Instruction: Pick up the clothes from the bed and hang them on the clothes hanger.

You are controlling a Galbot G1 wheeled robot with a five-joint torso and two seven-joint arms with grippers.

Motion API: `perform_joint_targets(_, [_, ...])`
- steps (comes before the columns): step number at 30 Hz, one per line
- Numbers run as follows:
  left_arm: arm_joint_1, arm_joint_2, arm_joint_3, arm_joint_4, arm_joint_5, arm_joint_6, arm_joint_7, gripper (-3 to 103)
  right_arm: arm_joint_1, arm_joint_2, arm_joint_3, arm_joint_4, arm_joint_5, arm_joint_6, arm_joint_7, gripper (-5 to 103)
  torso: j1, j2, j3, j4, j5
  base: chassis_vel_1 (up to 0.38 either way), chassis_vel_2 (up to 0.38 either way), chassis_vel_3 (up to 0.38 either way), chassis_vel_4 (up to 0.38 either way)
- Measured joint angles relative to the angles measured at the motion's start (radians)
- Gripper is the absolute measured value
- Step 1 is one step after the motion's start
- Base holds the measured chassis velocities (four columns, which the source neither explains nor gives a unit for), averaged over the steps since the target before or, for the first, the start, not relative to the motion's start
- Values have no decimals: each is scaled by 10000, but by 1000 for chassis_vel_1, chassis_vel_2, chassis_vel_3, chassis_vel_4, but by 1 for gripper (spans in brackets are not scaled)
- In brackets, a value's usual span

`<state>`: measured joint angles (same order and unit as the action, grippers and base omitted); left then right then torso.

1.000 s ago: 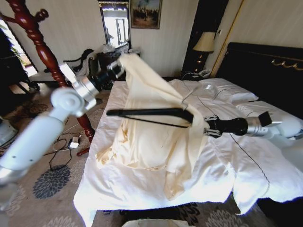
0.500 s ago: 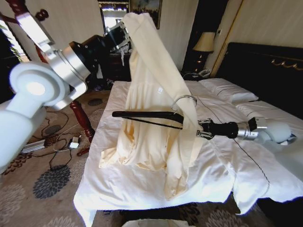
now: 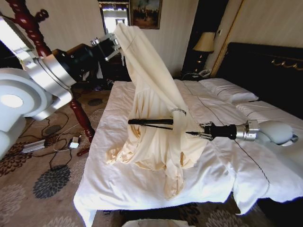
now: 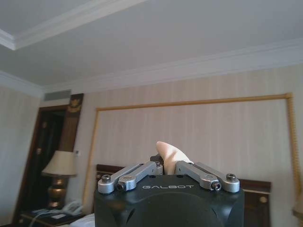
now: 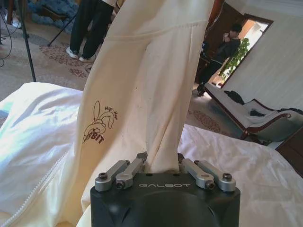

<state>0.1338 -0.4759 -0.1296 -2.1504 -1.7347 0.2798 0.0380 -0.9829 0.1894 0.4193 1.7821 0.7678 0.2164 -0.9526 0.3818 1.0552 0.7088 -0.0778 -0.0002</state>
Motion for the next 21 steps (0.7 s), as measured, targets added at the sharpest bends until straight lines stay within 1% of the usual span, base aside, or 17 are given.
perform_joint_targets(2, [301,-187,-60,106,430,2,-81,0,-29,-200,-25,52,164,0,24,20,0,0,0,-2,0,0,0,0,0])
perform_joint_targets(3, [301,-187,-60,106,430,2,-81,0,-29,-200,-25,52,164,0,24,20,0,0,0,-2,0,0,0,0,0])
perform_joint_targets(6, [562,-461,-82,149,791,68,-227,0,-57,-490,-31,177,382,-45,144,20,0,0,1,-2,-1,0,0,0,0])
perform_joint_targets(8, [581,-524,-83,147,847,98,-276,0,-58,-581,-18,220,441,-96,190,20,0,0,0,-2,0,0,0,0,0])
perform_joint_targets(12, [554,-638,-14,-1,912,218,-403,0,-56,-837,84,286,642,-378,594,20,0,0,1,-2,1,0,0,0,0])
perform_joint_targets(13, [554,-638,-14,-1,912,218,-403,0,-56,-837,84,286,642,-378,594,20,0,0,1,-2,1,0,0,0,0])
perform_joint_targets(18, [612,-717,-180,-523,819,313,-520,0,-92,-1056,99,248,730,-715,1822,20,0,0,0,-1,2,0,0,0,0])
perform_joint_targets(19, [612,-717,-180,-523,819,313,-520,0,-92,-1056,99,248,730,-715,1822,20,0,0,0,-1,2,0,0,0,0])
perform_joint_targets(20, [678,-725,-291,-672,794,376,-608,0,-110,-1118,78,171,739,-730,2157,20,0,0,0,0,2,0,0,0,0])
perform_joint_targets(21, [722,-733,-364,-761,779,421,-687,0,-121,-1165,58,109,759,-735,2330,20,0,0,1,0,2,0,0,0,0])
